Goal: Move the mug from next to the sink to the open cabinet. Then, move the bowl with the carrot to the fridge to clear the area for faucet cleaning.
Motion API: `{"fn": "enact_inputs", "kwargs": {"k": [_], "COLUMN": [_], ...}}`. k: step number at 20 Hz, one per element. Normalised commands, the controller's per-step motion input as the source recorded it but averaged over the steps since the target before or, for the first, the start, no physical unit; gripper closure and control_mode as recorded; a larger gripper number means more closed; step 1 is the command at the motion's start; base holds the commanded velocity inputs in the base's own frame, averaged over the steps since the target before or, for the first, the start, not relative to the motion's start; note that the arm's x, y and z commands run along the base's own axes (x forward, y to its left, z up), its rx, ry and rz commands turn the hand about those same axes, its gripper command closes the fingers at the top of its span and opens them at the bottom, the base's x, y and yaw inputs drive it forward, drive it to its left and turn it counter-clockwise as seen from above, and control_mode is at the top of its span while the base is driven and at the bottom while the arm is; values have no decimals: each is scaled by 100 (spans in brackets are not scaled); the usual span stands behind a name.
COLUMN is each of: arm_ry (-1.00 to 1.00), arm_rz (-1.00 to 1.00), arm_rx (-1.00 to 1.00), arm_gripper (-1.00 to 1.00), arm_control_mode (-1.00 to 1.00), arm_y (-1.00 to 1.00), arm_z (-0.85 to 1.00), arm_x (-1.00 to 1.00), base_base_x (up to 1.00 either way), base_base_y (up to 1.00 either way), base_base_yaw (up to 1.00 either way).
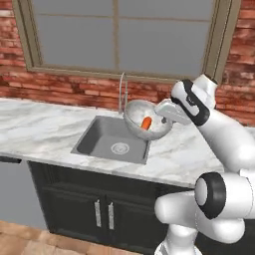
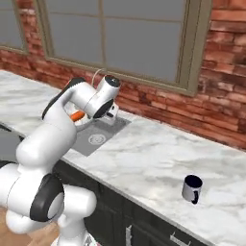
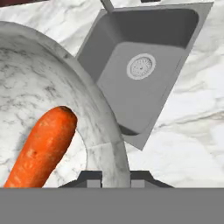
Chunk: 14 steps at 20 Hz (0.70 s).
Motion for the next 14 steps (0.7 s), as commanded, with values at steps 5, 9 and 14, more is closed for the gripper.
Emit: {"fn": "enact_inputs", "kwargs": {"k": [5,9,14], "arm_ry": [0,0,0], "arm_rz": [0,0,0], "arm_rx": [0,0,0], "arm_gripper": [100,100,100], "arm_control_mode": [100,100,100], "arm_y": [0,0,0], "arm_z": [0,0,0], "arm_x": [0,0,0], "base_base_x": [0,0,0], "base_base_y": [21,17,21], "base_base_yaw": [95,96,93]}}
